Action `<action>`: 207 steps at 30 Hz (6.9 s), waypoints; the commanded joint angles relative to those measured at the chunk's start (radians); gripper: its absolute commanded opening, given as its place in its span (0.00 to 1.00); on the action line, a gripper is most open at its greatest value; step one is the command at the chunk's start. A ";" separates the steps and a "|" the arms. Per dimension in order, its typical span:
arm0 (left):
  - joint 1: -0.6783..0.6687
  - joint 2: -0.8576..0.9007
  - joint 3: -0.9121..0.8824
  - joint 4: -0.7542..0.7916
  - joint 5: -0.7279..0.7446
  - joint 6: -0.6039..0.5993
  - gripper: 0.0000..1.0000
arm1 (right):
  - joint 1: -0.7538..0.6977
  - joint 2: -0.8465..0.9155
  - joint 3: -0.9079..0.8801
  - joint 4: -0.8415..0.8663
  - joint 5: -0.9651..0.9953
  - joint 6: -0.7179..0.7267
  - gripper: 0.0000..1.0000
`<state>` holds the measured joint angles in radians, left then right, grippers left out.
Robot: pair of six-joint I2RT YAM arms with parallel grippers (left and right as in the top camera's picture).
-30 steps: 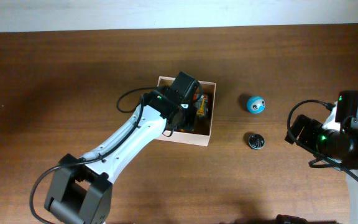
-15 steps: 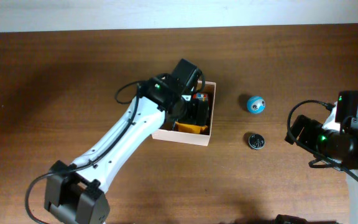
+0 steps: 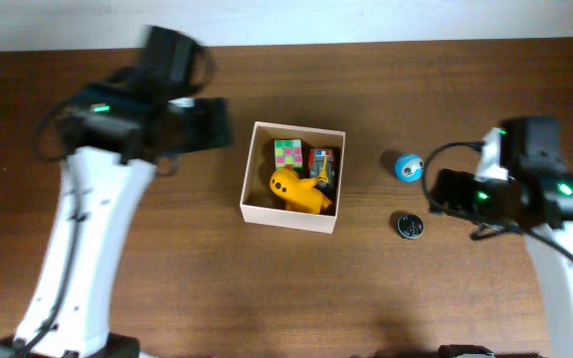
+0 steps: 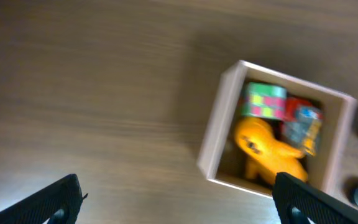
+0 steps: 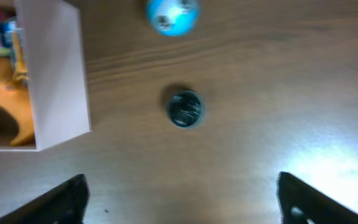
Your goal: Pack container
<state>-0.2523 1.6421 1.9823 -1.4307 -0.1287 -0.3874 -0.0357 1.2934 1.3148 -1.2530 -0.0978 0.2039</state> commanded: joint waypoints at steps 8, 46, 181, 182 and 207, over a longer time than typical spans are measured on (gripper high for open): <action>0.126 -0.014 0.010 -0.116 -0.030 0.067 0.99 | 0.299 0.089 0.013 0.212 -0.097 -0.065 0.61; 0.126 -0.014 0.010 -0.115 -0.029 0.067 0.99 | 0.048 0.666 0.013 0.600 0.106 -0.076 0.75; 0.126 -0.014 0.010 -0.115 -0.029 0.067 0.99 | 0.487 0.613 0.396 0.332 -0.001 -0.050 0.31; 0.126 -0.014 0.010 -0.115 -0.029 0.067 0.99 | 0.488 0.620 0.392 0.332 -0.007 -0.049 0.31; 0.126 -0.014 0.010 -0.115 -0.029 0.067 0.99 | 0.487 0.702 0.492 0.289 0.033 -0.101 0.27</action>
<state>-0.1284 1.6299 1.9846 -1.5455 -0.1471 -0.3328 0.4580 2.1235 1.7321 -0.9394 -0.0830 0.1329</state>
